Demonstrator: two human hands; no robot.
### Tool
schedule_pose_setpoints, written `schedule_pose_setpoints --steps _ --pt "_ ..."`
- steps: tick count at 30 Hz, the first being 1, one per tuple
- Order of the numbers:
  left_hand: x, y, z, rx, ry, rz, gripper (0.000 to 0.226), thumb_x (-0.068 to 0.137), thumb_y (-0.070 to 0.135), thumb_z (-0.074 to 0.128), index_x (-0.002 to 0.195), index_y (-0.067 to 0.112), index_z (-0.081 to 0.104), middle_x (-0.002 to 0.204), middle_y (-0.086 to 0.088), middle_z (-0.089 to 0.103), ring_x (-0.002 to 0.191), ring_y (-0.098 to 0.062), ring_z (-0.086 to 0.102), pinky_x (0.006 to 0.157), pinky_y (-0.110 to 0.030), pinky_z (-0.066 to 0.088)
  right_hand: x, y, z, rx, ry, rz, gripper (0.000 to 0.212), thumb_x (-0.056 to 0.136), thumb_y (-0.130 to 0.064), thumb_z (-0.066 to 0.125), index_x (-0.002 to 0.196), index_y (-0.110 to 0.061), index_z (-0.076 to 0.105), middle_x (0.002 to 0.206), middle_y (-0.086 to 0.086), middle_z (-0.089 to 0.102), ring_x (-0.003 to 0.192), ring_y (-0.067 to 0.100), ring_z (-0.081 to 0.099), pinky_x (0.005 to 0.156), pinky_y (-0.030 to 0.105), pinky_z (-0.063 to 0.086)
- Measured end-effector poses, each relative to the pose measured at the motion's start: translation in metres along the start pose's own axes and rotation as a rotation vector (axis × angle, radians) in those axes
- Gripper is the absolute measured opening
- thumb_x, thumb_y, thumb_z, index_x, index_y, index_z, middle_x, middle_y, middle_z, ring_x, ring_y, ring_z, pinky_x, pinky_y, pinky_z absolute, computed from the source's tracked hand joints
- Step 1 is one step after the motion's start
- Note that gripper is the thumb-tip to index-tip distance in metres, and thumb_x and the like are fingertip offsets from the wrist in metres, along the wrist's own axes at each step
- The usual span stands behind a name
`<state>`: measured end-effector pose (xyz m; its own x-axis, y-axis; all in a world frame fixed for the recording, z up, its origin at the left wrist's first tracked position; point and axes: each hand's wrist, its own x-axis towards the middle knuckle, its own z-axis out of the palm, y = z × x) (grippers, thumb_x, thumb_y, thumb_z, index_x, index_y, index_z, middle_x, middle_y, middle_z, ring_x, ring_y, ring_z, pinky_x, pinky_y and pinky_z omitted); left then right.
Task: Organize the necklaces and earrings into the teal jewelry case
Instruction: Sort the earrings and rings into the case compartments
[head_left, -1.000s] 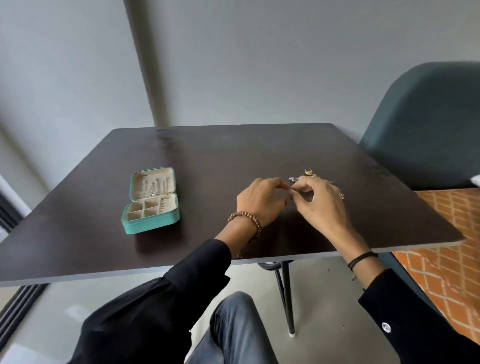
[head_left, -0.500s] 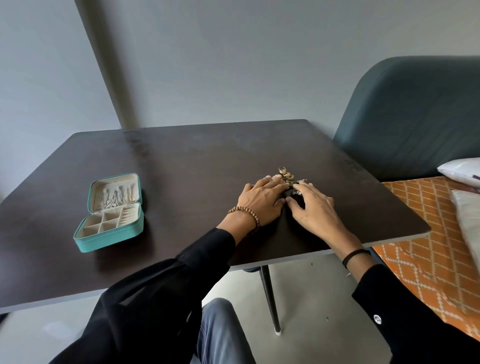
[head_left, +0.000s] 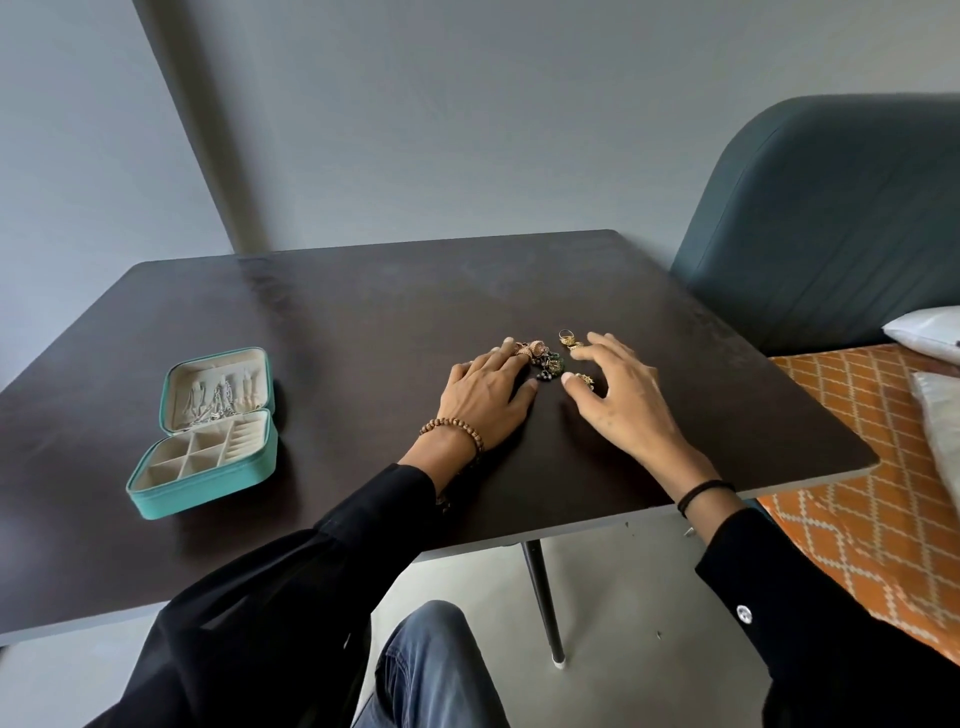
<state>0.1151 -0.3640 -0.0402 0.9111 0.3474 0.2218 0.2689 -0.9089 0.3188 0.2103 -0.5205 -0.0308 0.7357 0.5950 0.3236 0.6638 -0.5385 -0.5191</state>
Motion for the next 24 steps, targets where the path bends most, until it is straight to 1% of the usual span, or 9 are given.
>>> schedule_pose_setpoints --steps 3,6,8,10,12,13,16,19,24 --pt "0.004 -0.002 0.002 -0.008 0.012 -0.004 0.053 0.103 0.046 0.036 0.152 0.026 0.034 0.164 0.006 0.023 0.15 -0.013 0.023 0.117 -0.033 0.017 0.012 0.008 0.001 -0.063 -0.08 0.06 0.05 0.099 -0.04 0.055 0.145 -0.021 0.052 0.163 0.002 0.033 0.154 0.017 0.018 0.121 0.04 0.014" --pt "0.006 -0.004 0.002 -0.013 0.021 -0.003 0.054 0.103 0.046 0.037 0.153 0.026 0.034 0.163 0.006 0.023 0.149 -0.013 0.024 0.117 -0.032 0.016 0.019 0.01 0.005 -0.085 -0.111 0.04 0.049 0.1 -0.043 0.052 0.145 -0.024 0.052 0.159 -0.003 0.041 0.152 0.017 0.024 0.119 0.038 0.015" --pt "0.007 -0.005 0.003 -0.025 0.033 -0.011 0.054 0.102 0.046 0.038 0.152 0.025 0.035 0.163 0.005 0.025 0.149 -0.014 0.025 0.117 -0.032 0.017 0.021 0.007 0.008 -0.047 -0.077 -0.005 0.036 0.1 -0.039 0.054 0.132 -0.026 0.063 0.145 -0.01 0.056 0.144 0.015 0.036 0.112 0.033 0.02" --pt "0.006 -0.005 0.003 -0.038 0.052 -0.012 0.052 0.102 0.046 0.04 0.149 0.024 0.04 0.161 0.005 0.029 0.147 -0.015 0.029 0.116 -0.033 0.019 0.02 0.004 0.007 0.039 -0.012 -0.032 0.021 0.097 -0.032 0.059 0.112 -0.028 0.073 0.121 -0.017 0.068 0.13 0.014 0.048 0.107 0.033 0.028" --pt "0.007 -0.007 0.004 -0.06 0.074 -0.013 0.049 0.101 0.044 0.044 0.145 0.023 0.047 0.158 0.005 0.036 0.144 -0.016 0.033 0.114 -0.034 0.023 0.02 0.002 0.005 0.134 0.044 -0.015 0.014 0.094 -0.026 0.062 0.101 -0.027 0.075 0.099 -0.024 0.066 0.118 0.015 0.056 0.106 0.038 0.038" --pt "0.007 -0.008 0.004 -0.075 0.086 -0.016 0.047 0.1 0.042 0.046 0.142 0.022 0.05 0.156 0.005 0.04 0.142 -0.016 0.036 0.113 -0.034 0.024 0.021 0.003 0.004 0.167 0.068 0.002 0.014 0.093 -0.023 0.062 0.1 -0.027 0.074 0.095 -0.023 0.066 0.114 0.015 0.059 0.105 0.039 0.042" --pt "0.008 -0.01 0.003 -0.126 0.125 -0.027 0.041 0.098 0.037 0.05 0.135 0.02 0.056 0.146 0.004 0.052 0.135 -0.018 0.043 0.108 -0.034 0.03 0.025 0.005 0.006 0.174 0.107 0.033 0.018 0.091 -0.018 0.062 0.104 -0.026 0.073 0.1 -0.014 0.072 0.109 0.016 0.064 0.103 0.045 0.045" --pt "0.006 -0.009 0.002 -0.149 0.144 -0.03 0.035 0.096 0.034 0.052 0.127 0.019 0.059 0.134 0.002 0.059 0.126 -0.02 0.049 0.103 -0.034 0.035 0.027 0.005 0.01 0.089 0.065 0.036 0.02 0.089 -0.021 0.065 0.106 -0.023 0.074 0.11 -0.005 0.072 0.111 0.021 0.059 0.103 0.047 0.042" --pt "0.003 -0.008 -0.001 -0.186 0.159 -0.041 0.031 0.095 0.029 0.054 0.122 0.017 0.063 0.126 0.0 0.062 0.12 -0.021 0.052 0.1 -0.035 0.041 0.026 0.003 0.012 0.025 0.069 0.001 0.013 0.088 -0.021 0.067 0.096 -0.019 0.078 0.108 0.0 0.071 0.105 0.023 0.059 0.1 0.048 0.043"
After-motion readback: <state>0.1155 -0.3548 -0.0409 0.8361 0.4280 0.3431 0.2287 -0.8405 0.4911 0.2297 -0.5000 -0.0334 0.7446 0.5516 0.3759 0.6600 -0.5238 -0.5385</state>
